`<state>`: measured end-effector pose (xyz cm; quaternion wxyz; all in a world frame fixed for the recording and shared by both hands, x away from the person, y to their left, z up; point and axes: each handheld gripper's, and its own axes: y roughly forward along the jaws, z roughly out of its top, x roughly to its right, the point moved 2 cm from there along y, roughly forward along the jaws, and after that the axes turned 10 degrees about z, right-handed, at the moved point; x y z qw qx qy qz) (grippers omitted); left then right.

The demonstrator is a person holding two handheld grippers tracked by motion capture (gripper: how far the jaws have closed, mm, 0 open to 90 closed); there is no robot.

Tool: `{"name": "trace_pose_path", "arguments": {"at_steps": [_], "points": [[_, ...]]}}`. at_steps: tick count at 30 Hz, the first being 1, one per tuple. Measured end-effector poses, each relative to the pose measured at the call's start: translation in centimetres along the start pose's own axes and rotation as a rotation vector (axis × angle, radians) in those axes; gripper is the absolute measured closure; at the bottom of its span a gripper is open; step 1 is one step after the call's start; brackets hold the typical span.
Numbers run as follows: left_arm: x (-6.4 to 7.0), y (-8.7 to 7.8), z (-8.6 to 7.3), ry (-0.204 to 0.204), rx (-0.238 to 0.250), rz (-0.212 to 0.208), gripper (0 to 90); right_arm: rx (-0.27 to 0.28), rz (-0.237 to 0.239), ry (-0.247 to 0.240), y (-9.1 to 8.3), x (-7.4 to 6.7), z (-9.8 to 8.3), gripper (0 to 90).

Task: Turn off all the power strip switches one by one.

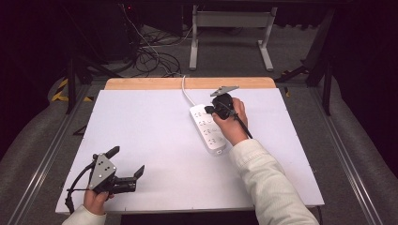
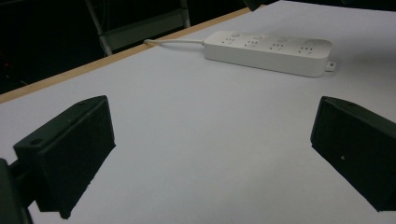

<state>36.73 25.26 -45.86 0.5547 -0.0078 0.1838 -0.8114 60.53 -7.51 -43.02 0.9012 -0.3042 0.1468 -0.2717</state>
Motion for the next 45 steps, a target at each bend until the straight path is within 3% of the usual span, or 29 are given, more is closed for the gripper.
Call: {"name": "trace_pose_path", "arguments": {"at_steps": [16, 26, 28, 45], "points": [[0.0, 0.2, 0.0, 0.006, -0.004, -0.005, 0.3, 0.01, -0.019, 0.056, 2.9, 2.4, -0.9, 90.0], [0.0, 0.2, -0.1, 0.001, -0.006, -0.015, 0.3, 0.005, -0.016, 0.06, 4.2, 2.6, -1.4, 90.0], [0.1, 0.2, -0.1, 0.016, -0.009, -0.016, 0.4, 0.007, -0.017, 0.058, 4.3, 2.6, -1.4, 90.0], [0.2, 0.2, 0.0, 0.01, -0.009, -0.015, 0.4, -0.001, -0.025, 0.045, 4.6, 2.4, -1.5, 90.0]]}}
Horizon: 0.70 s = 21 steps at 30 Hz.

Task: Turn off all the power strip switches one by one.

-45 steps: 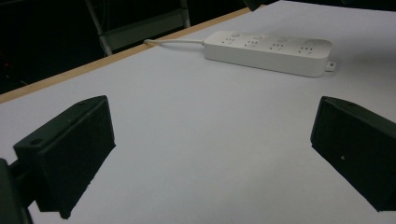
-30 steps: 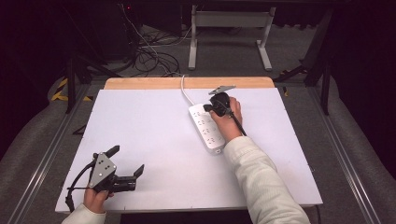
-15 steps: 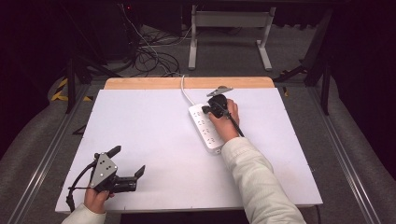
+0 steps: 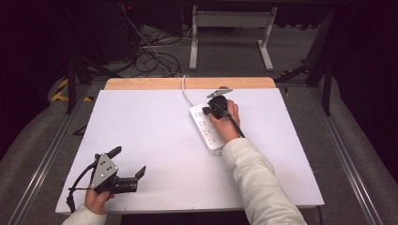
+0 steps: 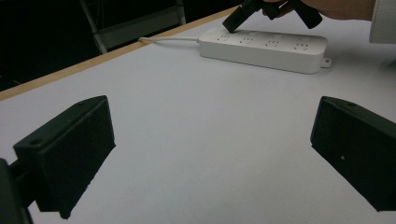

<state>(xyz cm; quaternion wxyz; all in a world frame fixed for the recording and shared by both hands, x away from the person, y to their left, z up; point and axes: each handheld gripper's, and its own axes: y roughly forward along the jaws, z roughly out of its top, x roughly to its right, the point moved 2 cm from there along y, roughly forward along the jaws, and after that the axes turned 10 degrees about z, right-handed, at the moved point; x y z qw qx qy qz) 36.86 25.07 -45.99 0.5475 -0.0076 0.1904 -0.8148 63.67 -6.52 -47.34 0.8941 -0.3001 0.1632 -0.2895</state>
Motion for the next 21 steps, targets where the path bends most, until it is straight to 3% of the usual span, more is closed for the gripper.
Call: {"name": "trace_pose_path", "arguments": {"at_steps": [12, 21], "points": [[0.04, -0.02, 0.01, 0.001, 0.001, -0.001, 0.4, 0.006, 0.004, 0.01, 0.04, 0.0, -0.07, 90.0], [0.02, 0.01, 0.01, 0.008, 0.001, 0.001, 0.3, 0.011, 0.029, 0.066, 0.04, 0.34, -0.19, 90.0]]}}
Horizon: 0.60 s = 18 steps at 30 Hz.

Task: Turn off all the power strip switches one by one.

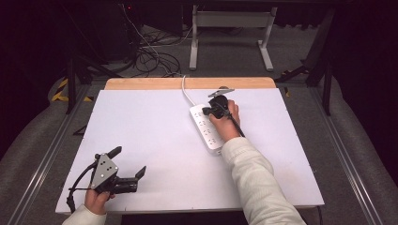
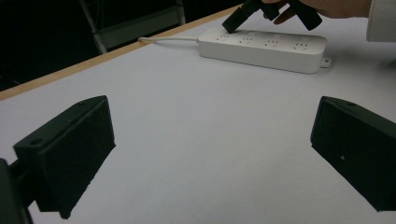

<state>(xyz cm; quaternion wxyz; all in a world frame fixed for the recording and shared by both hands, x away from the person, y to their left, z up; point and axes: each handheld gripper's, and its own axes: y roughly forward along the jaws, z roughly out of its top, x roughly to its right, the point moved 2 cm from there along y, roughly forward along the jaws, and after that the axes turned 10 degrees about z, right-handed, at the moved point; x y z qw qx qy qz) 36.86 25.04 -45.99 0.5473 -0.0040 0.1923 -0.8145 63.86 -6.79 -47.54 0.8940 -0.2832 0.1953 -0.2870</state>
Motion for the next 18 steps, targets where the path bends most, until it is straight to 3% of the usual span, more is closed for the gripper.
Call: {"name": "trace_pose_path", "arguments": {"at_steps": [5, 8, 18], "points": [[-0.1, 0.0, 0.0, -0.014, 0.0, -0.003, 0.3, 0.011, -0.005, -0.046, -0.6, -0.7, 0.6, 90.0], [-0.2, 0.2, 0.0, -0.016, -0.005, 0.001, 0.4, 0.1, 0.011, -0.07, -2.4, -1.8, 1.7, 90.0], [0.0, 0.2, 0.1, -0.01, -0.005, 0.009, 0.4, 0.084, 0.016, -0.117, -5.7, -3.1, 2.1, 90.0]]}}
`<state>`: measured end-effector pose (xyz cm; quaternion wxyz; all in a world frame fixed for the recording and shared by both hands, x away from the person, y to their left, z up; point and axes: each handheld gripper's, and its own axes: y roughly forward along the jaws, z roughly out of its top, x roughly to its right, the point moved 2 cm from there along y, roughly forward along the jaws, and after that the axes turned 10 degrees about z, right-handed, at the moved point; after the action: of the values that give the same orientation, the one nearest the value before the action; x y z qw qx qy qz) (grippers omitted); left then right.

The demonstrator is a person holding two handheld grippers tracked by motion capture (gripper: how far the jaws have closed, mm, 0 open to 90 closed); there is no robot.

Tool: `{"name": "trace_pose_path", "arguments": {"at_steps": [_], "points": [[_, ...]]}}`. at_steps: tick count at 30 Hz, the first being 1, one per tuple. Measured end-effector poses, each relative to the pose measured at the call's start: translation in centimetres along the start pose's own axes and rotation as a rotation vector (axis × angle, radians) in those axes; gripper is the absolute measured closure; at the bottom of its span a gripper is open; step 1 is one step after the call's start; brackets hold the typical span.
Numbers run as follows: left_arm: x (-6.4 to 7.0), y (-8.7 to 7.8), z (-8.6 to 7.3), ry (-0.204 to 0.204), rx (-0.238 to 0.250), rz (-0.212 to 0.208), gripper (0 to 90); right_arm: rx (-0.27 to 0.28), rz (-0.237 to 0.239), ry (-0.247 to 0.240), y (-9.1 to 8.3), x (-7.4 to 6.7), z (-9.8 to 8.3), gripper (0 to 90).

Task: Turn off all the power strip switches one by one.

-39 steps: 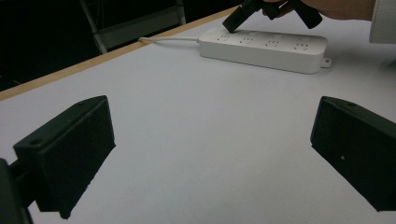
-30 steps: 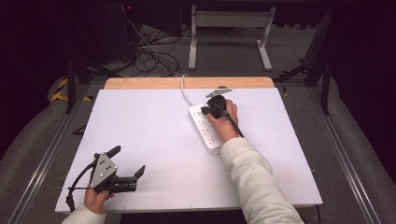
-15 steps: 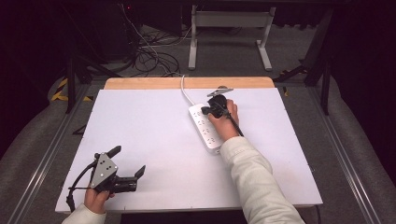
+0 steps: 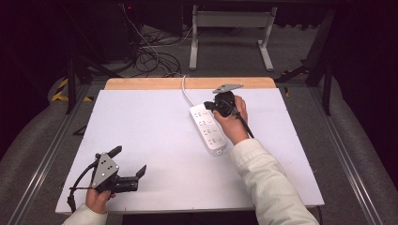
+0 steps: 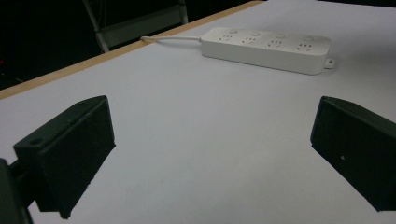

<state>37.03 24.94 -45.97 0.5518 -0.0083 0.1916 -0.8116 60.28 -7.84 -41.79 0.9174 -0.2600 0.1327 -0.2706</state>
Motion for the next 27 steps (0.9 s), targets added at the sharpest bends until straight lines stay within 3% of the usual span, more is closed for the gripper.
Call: {"name": "trace_pose_path", "arguments": {"at_steps": [3, 5, 12, 19, 23, 24, 27], "points": [[0.0, 0.0, 0.0, -0.01, -0.001, -0.001, 0.4, 0.0, 0.004, -0.013, -0.6, -0.4, 0.2, 90.0], [-0.1, 0.1, -0.1, -0.008, -0.004, 0.0, 0.4, 0.008, 0.031, 0.005, -0.8, -0.5, 0.2, 83.0], [-0.1, 0.0, 0.0, -0.003, 0.002, 0.001, 0.3, 0.012, 0.027, -0.043, -1.7, -1.0, 0.4, 75.1], [-0.1, 0.3, 0.2, -0.002, 0.007, -0.007, 0.4, 0.081, 0.026, -0.035, -3.6, -1.9, 0.8, 50.4], [-0.1, 0.5, 0.3, -0.004, 0.011, -0.01, 0.4, 0.102, 0.024, -0.057, -5.3, -2.6, 0.7, 37.5], [-0.1, 0.5, 0.4, -0.005, 0.009, -0.013, 0.4, 0.107, 0.02, -0.035, -5.7, -2.8, 0.6, 33.8], [0.0, 0.6, 0.4, -0.001, 0.009, -0.016, 0.3, 0.106, 0.003, -0.078, -6.9, -3.5, 0.0, 29.2]]}}
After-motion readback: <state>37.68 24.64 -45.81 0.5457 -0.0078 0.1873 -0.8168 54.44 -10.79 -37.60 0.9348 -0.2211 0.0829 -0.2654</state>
